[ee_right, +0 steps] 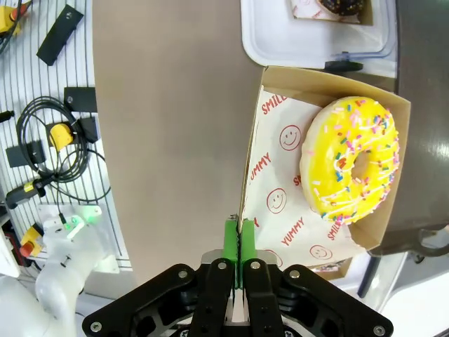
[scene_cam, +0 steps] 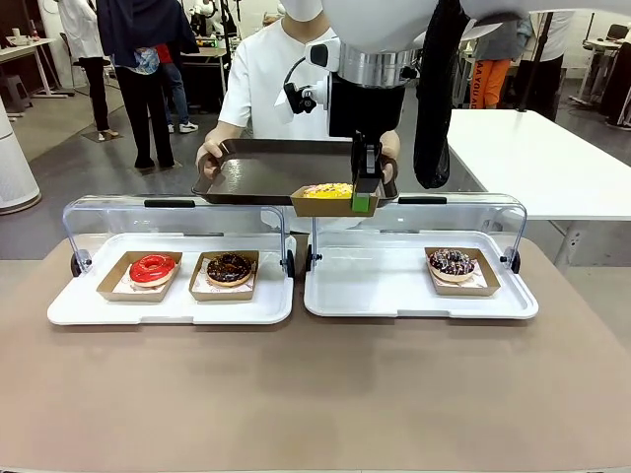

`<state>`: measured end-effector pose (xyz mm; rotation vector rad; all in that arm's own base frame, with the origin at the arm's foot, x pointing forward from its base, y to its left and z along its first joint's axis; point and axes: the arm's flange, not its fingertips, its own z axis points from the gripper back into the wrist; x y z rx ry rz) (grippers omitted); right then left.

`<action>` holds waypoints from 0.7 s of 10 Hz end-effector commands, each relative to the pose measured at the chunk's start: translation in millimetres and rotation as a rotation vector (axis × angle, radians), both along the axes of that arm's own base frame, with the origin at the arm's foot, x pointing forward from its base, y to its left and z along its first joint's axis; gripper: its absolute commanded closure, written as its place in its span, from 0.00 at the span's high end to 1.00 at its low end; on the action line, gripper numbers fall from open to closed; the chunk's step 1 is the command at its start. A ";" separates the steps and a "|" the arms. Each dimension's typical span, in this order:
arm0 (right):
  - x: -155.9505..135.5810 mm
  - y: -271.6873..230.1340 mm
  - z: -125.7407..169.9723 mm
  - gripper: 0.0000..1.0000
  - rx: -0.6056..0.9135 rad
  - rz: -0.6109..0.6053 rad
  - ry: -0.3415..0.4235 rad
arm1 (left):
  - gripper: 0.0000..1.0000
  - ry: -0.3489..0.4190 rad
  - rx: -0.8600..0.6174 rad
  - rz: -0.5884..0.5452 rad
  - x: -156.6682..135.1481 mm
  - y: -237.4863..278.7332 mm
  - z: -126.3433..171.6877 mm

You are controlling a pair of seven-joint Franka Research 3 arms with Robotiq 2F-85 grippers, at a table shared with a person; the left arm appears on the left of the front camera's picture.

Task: Provide the desired donut to the person.
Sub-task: Pick up and lift the Paper togo box containing the Donut pointed at by the person, then place the picked Paper togo box onto the Handle tray extended by the person.

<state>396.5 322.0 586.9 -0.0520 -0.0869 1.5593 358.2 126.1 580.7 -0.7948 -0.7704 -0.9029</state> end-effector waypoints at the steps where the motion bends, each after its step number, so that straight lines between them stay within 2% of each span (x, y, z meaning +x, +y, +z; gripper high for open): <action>1: -1.9 0.9 1.5 0.00 0.011 -0.003 0.007 | 1.00 -0.012 -0.014 -0.007 0.0 0.2 1.3; 7: -1.9 0.9 1.5 0.00 0.011 -0.003 0.007 | 1.00 -0.012 -0.014 -0.007 0.0 0.2 1.3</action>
